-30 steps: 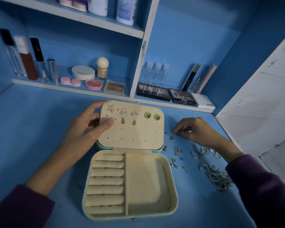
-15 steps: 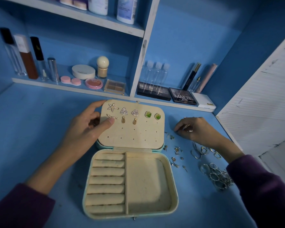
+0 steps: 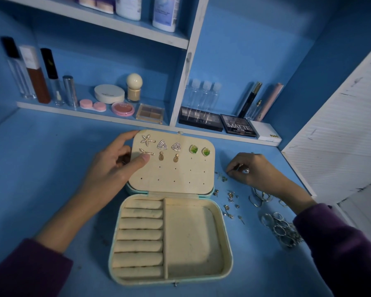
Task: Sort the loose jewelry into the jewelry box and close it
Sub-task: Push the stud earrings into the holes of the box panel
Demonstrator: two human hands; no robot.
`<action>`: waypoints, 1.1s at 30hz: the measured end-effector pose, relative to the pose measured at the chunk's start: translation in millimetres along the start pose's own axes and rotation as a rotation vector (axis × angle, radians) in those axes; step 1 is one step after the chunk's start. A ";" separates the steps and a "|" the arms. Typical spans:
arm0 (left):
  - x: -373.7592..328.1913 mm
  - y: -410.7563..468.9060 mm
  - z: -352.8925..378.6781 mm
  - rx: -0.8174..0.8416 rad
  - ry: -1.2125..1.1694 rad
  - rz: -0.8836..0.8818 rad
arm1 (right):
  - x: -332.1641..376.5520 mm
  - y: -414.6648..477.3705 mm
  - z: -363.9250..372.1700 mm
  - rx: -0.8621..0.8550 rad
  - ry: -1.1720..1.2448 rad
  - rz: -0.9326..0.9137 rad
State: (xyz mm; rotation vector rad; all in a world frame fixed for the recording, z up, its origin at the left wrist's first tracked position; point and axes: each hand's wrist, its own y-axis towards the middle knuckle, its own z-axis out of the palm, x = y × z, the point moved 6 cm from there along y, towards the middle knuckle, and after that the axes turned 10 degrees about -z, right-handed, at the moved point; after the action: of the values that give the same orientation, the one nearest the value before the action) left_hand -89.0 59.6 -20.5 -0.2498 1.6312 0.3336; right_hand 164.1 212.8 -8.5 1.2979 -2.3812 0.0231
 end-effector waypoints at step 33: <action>-56.8 -11.4 33.7 -0.348 0.815 0.488 | 97.8 32.3 -43.2 -0.175 0.714 0.088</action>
State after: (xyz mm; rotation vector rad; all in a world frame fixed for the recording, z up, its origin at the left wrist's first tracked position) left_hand -48.6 59.1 33.0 -0.2630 2.4352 0.9871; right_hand 107.4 162.1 73.3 0.8993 -1.7759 0.2539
